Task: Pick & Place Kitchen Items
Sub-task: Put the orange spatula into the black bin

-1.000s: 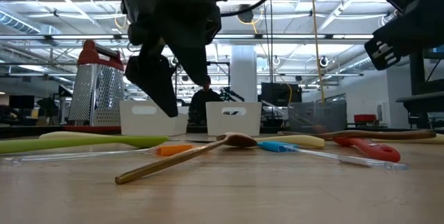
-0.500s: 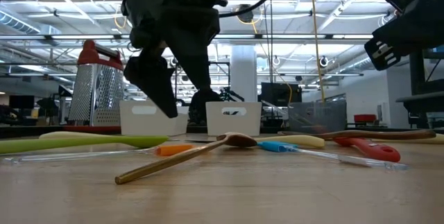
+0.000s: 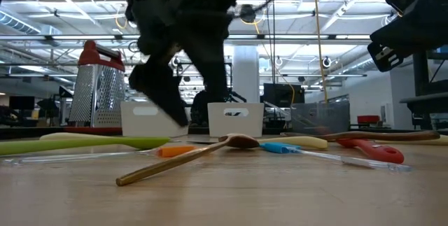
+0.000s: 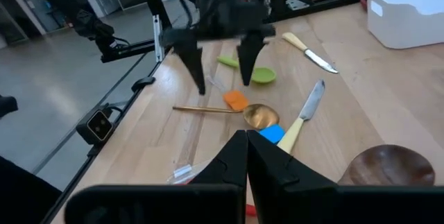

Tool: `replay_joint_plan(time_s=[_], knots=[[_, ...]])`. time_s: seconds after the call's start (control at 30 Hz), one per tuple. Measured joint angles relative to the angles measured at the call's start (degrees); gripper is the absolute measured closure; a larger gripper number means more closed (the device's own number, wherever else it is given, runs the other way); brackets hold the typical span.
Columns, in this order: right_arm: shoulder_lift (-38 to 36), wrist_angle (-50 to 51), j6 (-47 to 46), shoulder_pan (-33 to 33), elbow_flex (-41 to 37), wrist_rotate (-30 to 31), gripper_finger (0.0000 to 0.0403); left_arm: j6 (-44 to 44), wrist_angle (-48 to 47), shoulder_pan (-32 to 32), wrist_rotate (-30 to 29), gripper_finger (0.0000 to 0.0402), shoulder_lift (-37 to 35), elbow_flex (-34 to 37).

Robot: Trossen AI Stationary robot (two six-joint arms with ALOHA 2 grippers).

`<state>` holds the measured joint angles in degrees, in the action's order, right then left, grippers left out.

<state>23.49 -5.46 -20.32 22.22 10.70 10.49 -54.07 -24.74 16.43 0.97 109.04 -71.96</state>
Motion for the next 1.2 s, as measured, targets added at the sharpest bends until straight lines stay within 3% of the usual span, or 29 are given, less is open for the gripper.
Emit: replay_joint_plan(time_s=[0.2, 0.5, 0.73, 1.0, 1.2], knots=[[0.0, -0.4, -0.2, 0.0, 0.0, -0.1, 0.0403, 0.1, -9.5, 0.6, 1.9, 0.0009, 6.3, -6.3], [0.0, -0.3, -1.5, 0.0, 0.0, -0.2, 0.0403, -0.1, -13.9, -0.4, 1.1, 0.0009, 6.0, -13.0], [0.0, -0.3, -1.5, 0.0, 0.0, -0.2, 0.0403, 1.2, -21.6, -0.4, 1.4, 0.0009, 6.2, -12.9], [0.0, -0.3, -1.5, 0.0, 0.0, -0.2, 0.0403, 4.7, -16.1, -0.3, 2.9, 0.0009, 6.7, -12.9], [0.0, -0.3, -2.8, 0.0, 0.0, -0.1, 0.0403, 5.5, -19.0, -0.4, 3.7, 0.0009, 8.4, -12.8]])
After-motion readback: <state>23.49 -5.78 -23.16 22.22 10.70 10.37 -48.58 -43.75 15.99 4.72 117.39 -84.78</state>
